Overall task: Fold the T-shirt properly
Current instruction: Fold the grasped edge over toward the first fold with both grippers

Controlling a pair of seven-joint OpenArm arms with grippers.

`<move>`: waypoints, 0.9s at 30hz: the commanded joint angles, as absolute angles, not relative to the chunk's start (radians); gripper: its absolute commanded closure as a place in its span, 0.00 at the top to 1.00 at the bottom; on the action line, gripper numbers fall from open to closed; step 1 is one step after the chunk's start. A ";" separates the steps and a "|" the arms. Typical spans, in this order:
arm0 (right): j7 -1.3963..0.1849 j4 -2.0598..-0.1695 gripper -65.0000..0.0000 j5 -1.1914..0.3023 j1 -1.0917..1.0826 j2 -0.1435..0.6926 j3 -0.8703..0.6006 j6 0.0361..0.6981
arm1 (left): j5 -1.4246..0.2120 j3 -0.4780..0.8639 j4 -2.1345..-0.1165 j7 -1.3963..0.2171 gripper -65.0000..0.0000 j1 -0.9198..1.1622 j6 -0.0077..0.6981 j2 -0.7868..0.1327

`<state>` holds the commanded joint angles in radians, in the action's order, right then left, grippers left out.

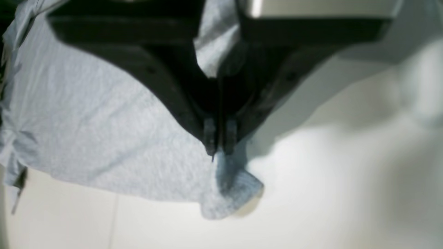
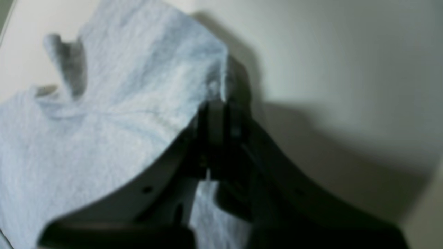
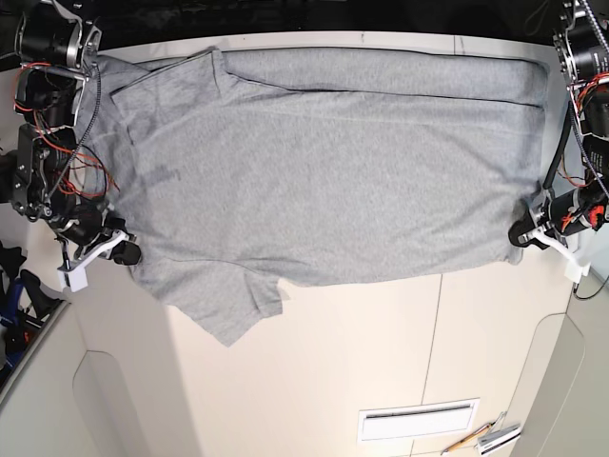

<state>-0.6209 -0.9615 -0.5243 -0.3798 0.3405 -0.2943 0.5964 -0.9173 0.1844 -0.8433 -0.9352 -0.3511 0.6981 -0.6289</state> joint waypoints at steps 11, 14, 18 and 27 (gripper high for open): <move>-0.757 -1.221 0.00 -0.736 -0.218 0.459 -0.298 0.599 | -1.163 0.184 -0.953 -1.260 0.00 -0.343 0.698 -0.735; -0.764 -1.253 0.00 -0.745 -0.171 0.477 -0.303 0.599 | -1.226 0.184 -0.954 -1.328 0.00 -0.339 0.698 -0.759; -0.764 -1.275 0.00 -0.748 -0.109 0.482 -0.316 0.599 | -1.301 0.184 -0.955 -1.382 0.00 -0.274 0.698 -0.787; -0.764 -1.275 0.00 -0.752 -0.043 0.482 -0.317 0.598 | -1.330 0.184 -1.014 -1.366 0.00 -0.110 0.698 -0.797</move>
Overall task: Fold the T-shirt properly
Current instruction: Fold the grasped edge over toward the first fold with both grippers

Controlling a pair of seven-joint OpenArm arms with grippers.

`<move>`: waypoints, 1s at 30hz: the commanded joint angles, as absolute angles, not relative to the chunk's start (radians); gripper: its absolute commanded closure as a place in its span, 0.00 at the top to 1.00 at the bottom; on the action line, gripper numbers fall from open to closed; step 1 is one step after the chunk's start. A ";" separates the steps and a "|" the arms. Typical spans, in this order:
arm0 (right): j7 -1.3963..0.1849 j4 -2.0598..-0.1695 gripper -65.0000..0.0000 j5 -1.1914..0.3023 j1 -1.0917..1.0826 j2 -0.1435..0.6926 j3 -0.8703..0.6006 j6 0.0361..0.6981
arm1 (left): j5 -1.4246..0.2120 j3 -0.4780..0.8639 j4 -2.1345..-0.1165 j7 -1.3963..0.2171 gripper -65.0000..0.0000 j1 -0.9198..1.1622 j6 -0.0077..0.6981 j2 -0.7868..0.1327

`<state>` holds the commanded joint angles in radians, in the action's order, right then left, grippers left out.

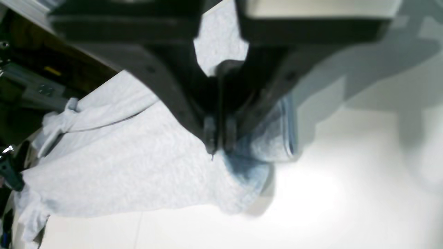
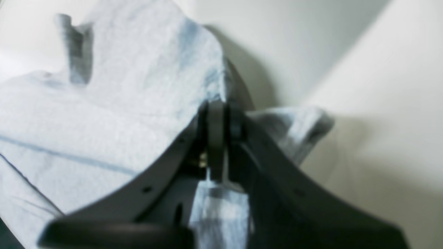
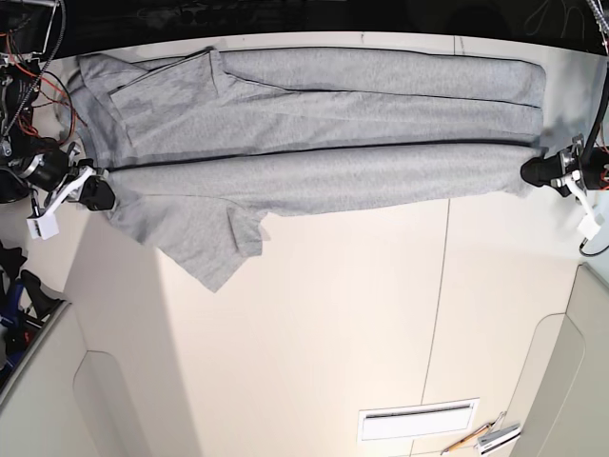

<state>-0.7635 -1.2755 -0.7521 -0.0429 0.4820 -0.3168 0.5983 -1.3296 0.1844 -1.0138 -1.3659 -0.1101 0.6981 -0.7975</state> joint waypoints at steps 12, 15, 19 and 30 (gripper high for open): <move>-0.752 -1.275 0.49 -0.765 -0.005 0.479 -0.317 0.597 | -1.327 0.184 -1.013 -1.357 0.00 -0.067 0.698 -0.779; -0.712 -1.278 0.50 -0.796 -0.030 0.473 -0.340 0.596 | -1.327 0.184 -1.013 -1.357 0.00 -0.066 0.698 -0.779; -0.703 -1.277 0.50 -0.776 -0.106 0.432 -0.372 0.596 | -1.327 0.184 -1.013 -1.358 0.00 -0.066 0.698 -0.779; -0.511 -1.139 0.50 -0.482 -0.279 0.297 -0.263 0.584 | -1.327 0.184 -1.013 -1.359 0.00 -0.066 0.698 -0.779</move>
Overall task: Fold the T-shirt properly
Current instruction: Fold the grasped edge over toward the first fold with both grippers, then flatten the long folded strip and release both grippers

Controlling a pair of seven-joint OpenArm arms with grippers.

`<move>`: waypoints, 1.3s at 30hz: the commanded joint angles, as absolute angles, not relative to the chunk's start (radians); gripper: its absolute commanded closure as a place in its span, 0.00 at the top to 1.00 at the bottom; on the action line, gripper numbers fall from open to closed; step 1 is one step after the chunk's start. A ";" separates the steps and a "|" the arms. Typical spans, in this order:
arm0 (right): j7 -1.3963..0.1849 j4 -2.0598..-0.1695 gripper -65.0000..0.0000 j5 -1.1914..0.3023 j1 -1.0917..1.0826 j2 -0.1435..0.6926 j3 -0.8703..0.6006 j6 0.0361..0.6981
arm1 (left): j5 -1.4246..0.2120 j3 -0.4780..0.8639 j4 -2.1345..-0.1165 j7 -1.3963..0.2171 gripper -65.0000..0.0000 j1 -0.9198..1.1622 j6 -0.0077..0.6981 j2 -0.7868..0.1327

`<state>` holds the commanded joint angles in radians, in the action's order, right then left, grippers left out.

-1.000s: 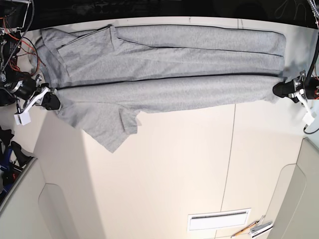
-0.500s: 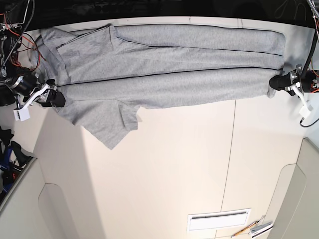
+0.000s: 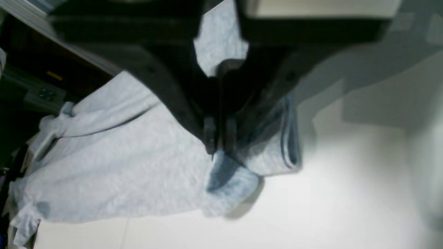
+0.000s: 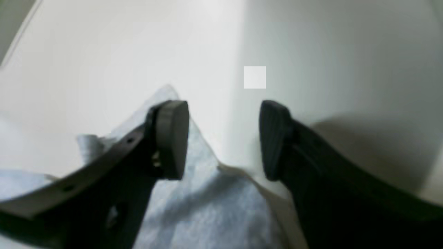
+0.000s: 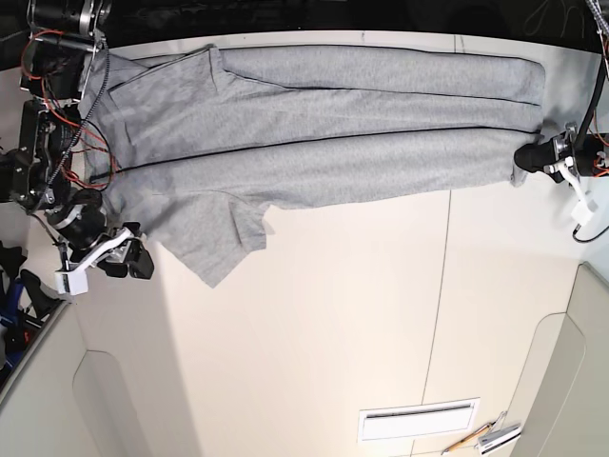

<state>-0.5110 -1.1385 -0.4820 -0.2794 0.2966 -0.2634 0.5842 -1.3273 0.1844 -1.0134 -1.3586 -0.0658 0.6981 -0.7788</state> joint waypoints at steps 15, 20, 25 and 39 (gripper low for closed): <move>-0.543 -1.026 0.54 -0.474 -0.324 0.232 -0.012 0.588 | -1.343 0.184 -1.014 -1.359 0.00 -0.066 0.698 -0.779; -0.543 -1.048 0.00 -0.475 -0.324 0.230 -0.014 0.588 | -1.343 0.184 -1.014 -1.358 0.00 -0.067 0.698 -0.779; -0.709 -1.208 0.00 -0.548 -0.302 0.233 -0.057 0.588 | -1.358 0.185 -1.014 -1.362 0.00 -0.067 0.698 -0.785; -0.899 -1.863 0.00 -0.835 0.202 0.252 -0.405 0.600 | -1.484 0.184 -1.014 -1.396 0.00 -0.066 0.698 -0.874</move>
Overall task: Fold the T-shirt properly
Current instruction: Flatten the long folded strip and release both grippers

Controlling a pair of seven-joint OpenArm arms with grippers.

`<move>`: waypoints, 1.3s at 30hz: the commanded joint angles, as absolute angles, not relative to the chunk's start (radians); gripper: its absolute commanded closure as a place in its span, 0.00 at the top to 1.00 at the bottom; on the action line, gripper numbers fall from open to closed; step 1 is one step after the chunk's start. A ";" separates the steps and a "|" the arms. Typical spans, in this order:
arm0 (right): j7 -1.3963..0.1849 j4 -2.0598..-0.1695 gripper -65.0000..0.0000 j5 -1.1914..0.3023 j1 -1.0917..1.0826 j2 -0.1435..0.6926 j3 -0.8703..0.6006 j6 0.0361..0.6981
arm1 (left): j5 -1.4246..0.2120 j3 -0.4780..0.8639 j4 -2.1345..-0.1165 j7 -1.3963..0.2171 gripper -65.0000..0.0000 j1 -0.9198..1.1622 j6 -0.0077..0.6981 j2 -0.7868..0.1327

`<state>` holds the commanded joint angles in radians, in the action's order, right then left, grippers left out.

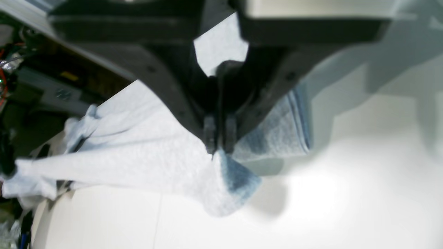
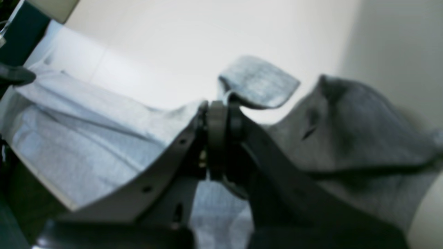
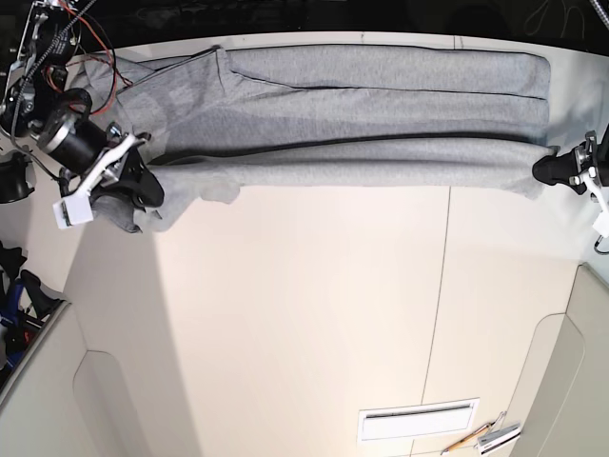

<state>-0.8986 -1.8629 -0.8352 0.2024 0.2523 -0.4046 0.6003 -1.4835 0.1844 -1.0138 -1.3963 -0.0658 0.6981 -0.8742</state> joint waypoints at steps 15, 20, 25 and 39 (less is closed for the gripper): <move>-0.894 -1.840 0.19 -0.793 0.400 0.251 -0.417 0.596 | -1.484 0.184 -1.014 -1.396 0.38 0.065 0.698 -0.876; -0.895 -1.839 0.43 -0.839 0.399 0.251 -0.425 0.587 | -1.484 0.242 -1.014 -1.396 0.38 0.064 0.698 -0.877; -0.907 -1.890 0.43 -0.883 0.400 0.223 -0.508 0.588 | -1.484 0.449 -1.014 -1.396 0.40 0.076 0.698 -0.876; -0.828 -1.751 0.00 -0.767 0.369 0.199 -0.449 0.588 | -1.484 0.598 -1.014 -1.396 0.65 0.253 0.698 -0.756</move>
<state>-0.8284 -1.7508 -0.7673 0.3687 0.1989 -0.4492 0.5877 -1.4835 0.5983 -1.0138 -1.3963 0.2535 0.6981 -0.7563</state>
